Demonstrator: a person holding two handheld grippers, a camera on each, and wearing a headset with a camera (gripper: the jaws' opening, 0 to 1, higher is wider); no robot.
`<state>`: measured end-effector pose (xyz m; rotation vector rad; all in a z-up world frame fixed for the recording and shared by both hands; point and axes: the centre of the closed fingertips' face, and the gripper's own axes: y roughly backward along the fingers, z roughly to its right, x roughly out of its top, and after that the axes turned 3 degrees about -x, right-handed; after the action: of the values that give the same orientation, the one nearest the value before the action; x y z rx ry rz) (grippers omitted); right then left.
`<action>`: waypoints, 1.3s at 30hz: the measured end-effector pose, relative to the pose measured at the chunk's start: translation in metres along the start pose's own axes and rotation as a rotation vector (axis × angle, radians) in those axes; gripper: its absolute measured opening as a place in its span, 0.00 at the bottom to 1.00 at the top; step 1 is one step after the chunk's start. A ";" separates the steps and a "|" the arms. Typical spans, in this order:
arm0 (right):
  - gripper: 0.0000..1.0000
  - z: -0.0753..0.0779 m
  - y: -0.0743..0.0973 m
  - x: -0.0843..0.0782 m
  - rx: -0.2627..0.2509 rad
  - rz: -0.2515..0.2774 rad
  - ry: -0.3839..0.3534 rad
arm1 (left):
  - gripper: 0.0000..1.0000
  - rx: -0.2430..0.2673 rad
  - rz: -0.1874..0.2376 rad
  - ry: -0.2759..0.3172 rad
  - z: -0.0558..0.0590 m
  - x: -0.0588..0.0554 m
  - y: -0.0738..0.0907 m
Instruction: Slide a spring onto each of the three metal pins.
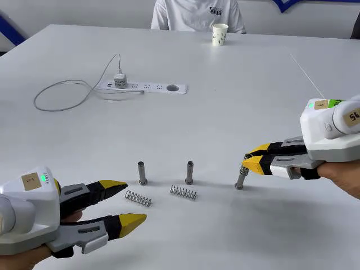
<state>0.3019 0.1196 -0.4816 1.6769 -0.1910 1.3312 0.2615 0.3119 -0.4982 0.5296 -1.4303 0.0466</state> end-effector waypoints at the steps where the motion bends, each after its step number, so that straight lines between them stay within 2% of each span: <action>1: 0.11 0.000 0.000 -0.001 0.000 -0.001 0.000 | 0.44 0.001 0.001 0.000 0.000 0.000 0.000; 27: 0.12 0.001 -0.016 -0.022 0.002 -0.033 -0.012 | 0.44 0.004 -0.005 0.008 0.001 -0.004 0.000; 39: 0.12 0.000 -0.020 -0.028 0.002 -0.050 -0.014 | 0.44 0.004 -0.007 0.011 0.001 -0.005 -0.001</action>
<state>0.3031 0.1187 -0.5154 1.6822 -0.1555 1.2832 0.2599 0.3123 -0.5026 0.5366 -1.4183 0.0469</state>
